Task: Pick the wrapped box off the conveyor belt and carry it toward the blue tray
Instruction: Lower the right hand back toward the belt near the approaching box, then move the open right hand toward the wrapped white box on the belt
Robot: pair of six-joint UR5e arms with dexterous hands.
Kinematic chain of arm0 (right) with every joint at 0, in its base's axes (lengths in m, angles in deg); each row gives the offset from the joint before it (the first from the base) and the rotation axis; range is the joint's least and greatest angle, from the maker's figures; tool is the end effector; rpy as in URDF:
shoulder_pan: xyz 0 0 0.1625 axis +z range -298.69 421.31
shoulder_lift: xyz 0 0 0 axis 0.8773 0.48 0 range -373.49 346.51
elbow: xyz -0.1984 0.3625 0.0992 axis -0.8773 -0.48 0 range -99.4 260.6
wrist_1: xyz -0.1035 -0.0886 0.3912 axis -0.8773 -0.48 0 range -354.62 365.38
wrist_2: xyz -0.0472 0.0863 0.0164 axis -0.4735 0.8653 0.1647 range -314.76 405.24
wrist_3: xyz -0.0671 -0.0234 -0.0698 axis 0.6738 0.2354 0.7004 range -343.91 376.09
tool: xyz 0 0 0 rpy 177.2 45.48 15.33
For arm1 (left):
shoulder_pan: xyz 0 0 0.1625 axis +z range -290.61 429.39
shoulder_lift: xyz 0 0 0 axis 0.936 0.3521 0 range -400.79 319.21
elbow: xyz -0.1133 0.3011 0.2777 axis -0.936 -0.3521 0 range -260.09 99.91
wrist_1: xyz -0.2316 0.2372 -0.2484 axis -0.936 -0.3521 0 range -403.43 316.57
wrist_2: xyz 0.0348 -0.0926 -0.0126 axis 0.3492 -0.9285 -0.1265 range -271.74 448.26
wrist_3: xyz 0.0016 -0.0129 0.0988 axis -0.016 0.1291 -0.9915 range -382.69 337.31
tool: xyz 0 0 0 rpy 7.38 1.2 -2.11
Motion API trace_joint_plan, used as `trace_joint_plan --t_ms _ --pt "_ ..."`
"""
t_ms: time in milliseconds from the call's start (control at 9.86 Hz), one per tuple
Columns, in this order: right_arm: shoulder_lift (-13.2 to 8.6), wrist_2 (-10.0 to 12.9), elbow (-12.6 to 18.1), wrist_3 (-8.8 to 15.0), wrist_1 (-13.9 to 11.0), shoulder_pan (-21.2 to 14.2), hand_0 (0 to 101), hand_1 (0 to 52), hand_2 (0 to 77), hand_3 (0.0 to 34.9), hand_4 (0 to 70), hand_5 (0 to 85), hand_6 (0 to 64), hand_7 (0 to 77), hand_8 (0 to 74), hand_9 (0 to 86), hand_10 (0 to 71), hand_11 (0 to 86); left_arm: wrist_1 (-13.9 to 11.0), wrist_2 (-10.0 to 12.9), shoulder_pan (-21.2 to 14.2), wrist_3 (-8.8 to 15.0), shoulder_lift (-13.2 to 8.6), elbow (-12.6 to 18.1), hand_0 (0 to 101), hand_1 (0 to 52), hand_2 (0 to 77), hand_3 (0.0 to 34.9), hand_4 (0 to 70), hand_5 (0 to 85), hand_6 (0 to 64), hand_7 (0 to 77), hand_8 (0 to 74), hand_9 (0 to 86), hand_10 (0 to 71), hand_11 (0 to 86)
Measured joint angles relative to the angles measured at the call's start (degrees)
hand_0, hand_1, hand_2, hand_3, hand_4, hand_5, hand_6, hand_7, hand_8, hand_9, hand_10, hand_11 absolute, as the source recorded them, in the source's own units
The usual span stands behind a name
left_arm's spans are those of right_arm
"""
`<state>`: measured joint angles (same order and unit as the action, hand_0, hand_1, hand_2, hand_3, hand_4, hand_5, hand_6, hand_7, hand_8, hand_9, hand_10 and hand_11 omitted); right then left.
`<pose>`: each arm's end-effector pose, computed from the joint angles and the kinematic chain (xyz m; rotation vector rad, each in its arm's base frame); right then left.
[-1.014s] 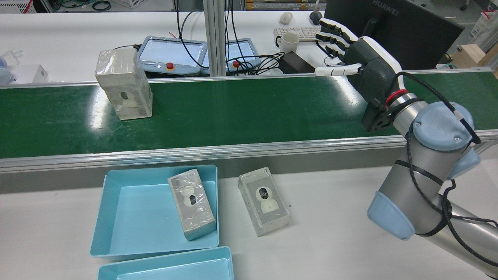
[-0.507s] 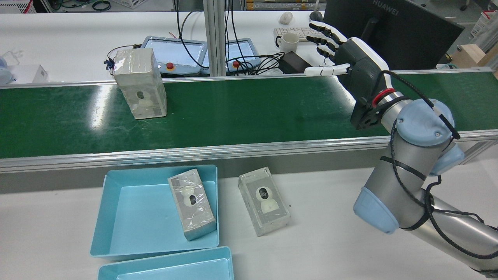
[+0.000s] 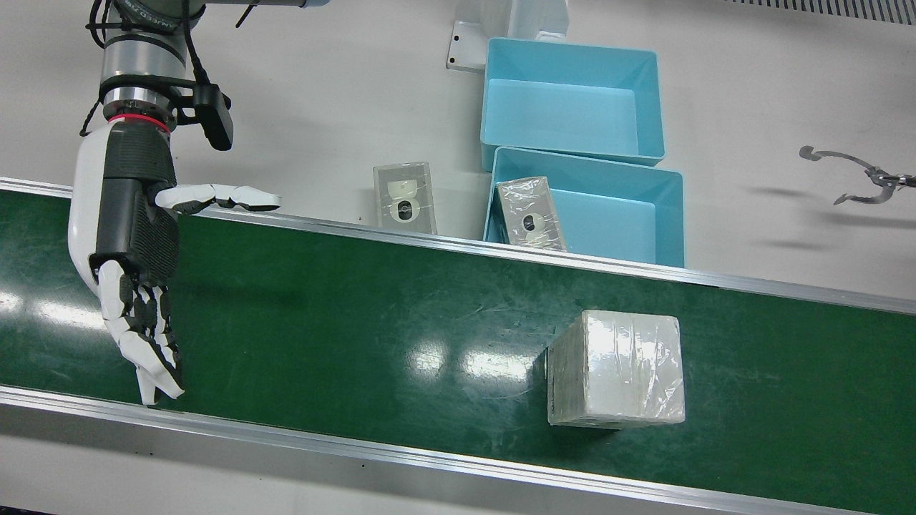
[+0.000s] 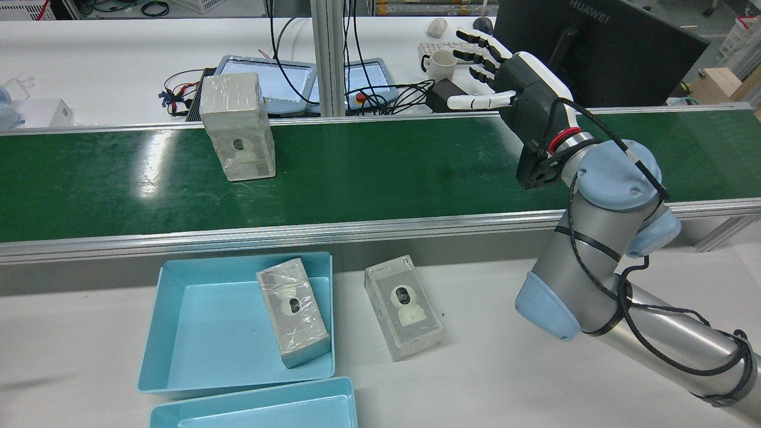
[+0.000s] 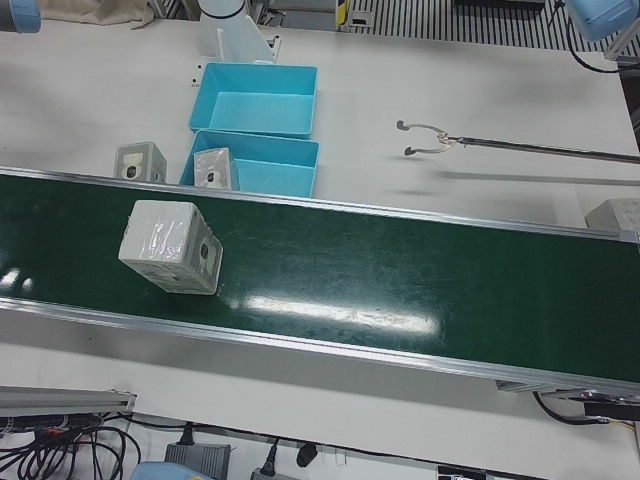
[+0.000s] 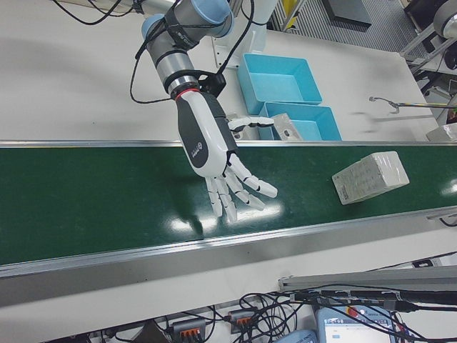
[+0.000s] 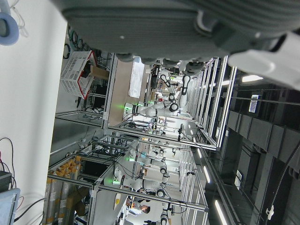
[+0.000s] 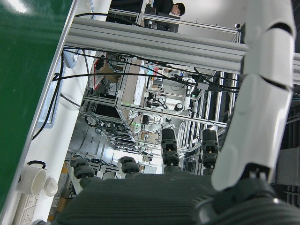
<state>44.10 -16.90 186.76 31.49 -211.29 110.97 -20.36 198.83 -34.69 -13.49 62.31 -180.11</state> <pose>-0.2475 -0.5692 0.3068 -0.0428 -2.2454 1.8344 -0.2292 -0.5100 0.5220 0.2999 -2.1786 2.1970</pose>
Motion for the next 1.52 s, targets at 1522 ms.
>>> trace_joint_plan --t_ms 1522 --pt "-2.3 0.0 -2.9 -0.1 0.5 -0.5 43 10.4 14.2 29.9 7.6 20.7 0.0 18.5 1.6 6.5 4.4 6.5 0.0 0.0 0.0 0.0 0.0 0.0 0 0.0 1.1 0.0 0.0 0.5 0.0 0.5 0.0 0.0 0.0 0.0"
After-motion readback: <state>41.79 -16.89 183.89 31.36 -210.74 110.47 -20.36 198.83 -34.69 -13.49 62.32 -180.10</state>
